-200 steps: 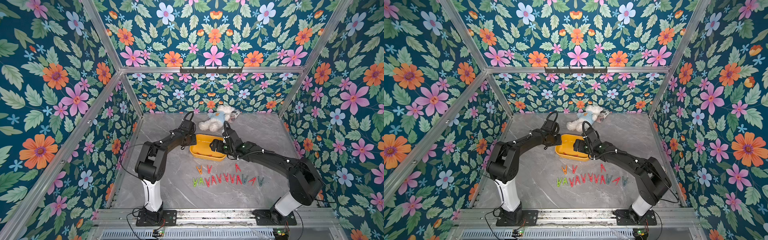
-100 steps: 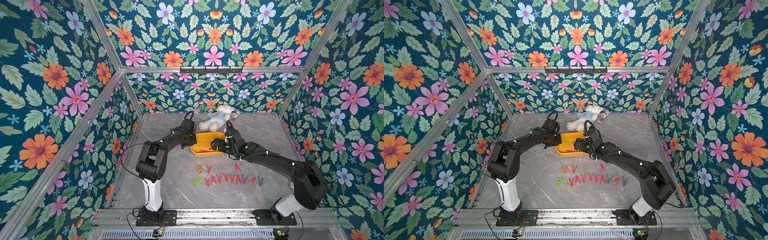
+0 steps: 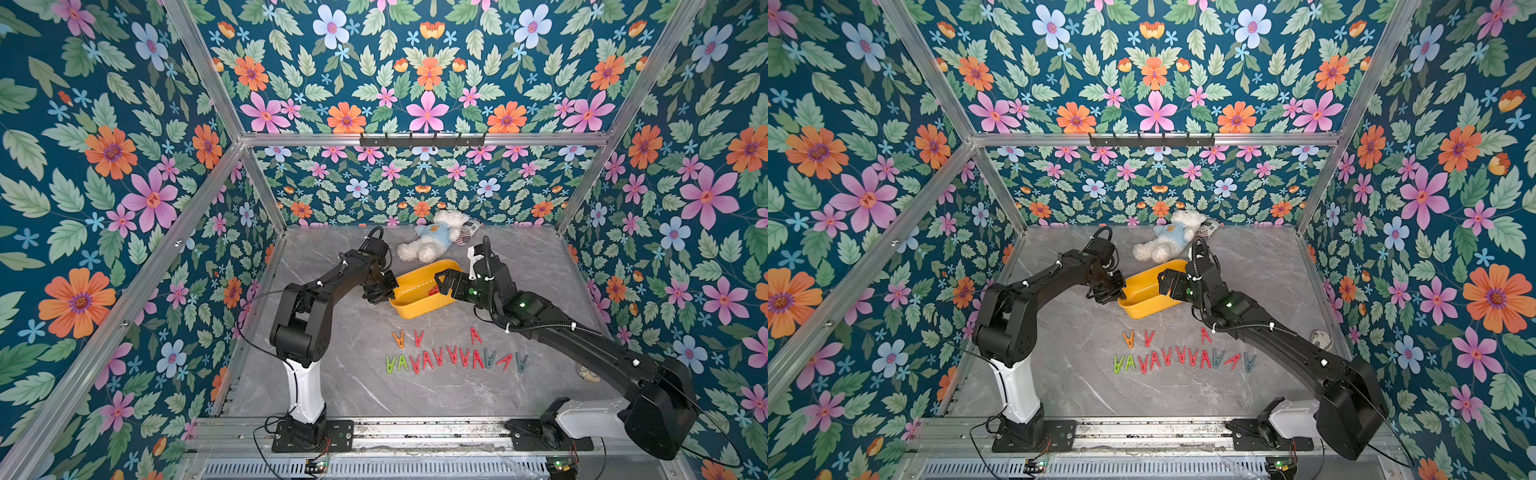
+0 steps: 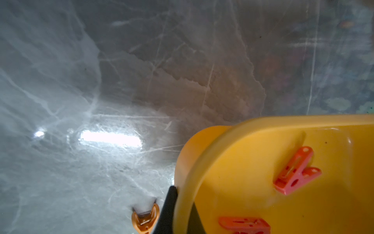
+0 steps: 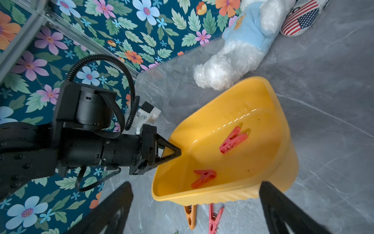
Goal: Take the clothespins out of the storage box
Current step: Adjust the storage box at the center of the board.
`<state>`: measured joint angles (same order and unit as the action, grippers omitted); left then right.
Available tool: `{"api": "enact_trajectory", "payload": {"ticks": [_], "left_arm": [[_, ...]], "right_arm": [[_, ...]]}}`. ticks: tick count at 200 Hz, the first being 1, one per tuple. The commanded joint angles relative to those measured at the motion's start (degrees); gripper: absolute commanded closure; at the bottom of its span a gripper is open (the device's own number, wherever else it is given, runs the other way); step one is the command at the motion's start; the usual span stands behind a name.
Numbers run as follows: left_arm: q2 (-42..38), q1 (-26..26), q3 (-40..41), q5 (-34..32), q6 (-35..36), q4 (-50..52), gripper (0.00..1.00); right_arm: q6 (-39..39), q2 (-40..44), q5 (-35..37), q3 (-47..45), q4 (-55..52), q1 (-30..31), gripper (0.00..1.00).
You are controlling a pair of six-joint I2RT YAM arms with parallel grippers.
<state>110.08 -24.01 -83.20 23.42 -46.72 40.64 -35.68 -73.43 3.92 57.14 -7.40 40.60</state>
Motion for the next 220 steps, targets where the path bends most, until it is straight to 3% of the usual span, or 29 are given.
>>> {"api": "enact_trajectory", "payload": {"ticks": [1, 27, 55, 97, 133, 188, 220], "left_arm": [[-0.5, -0.1, -0.1, 2.1, -3.4, -0.3, 1.00], [0.0, -1.1, -0.4, -1.5, -2.3, -0.8, 1.00], [0.6, -3.7, -1.2, -11.5, 0.0, -2.8, 1.00], [0.7, -7.1, 1.2, -23.9, 3.1, -11.0, 1.00], [2.4, -9.3, 1.2, -29.2, 9.1, -15.3, 1.00], [3.0, -9.3, 2.8, -30.4, 14.6, -19.0, 1.00], [4.1, -9.2, 2.3, -29.4, 16.3, -19.6, 0.88]], "right_arm": [[0.5, 1.6, 1.8, -1.2, 0.9, 0.0, 0.01], [0.4, 2.7, 1.9, -1.9, -0.5, 0.0, 0.01], [0.9, 2.3, 1.9, -1.6, -1.6, 0.0, 0.01], [1.8, -2.7, 2.4, 1.6, -5.9, 0.0, 0.01], [2.7, -8.2, 2.8, 4.3, -7.7, -0.3, 0.01], [3.4, -16.7, 0.3, 6.2, -6.9, -2.0, 0.26], [4.6, -22.0, -1.2, 8.9, -5.8, -2.2, 0.35]]}}
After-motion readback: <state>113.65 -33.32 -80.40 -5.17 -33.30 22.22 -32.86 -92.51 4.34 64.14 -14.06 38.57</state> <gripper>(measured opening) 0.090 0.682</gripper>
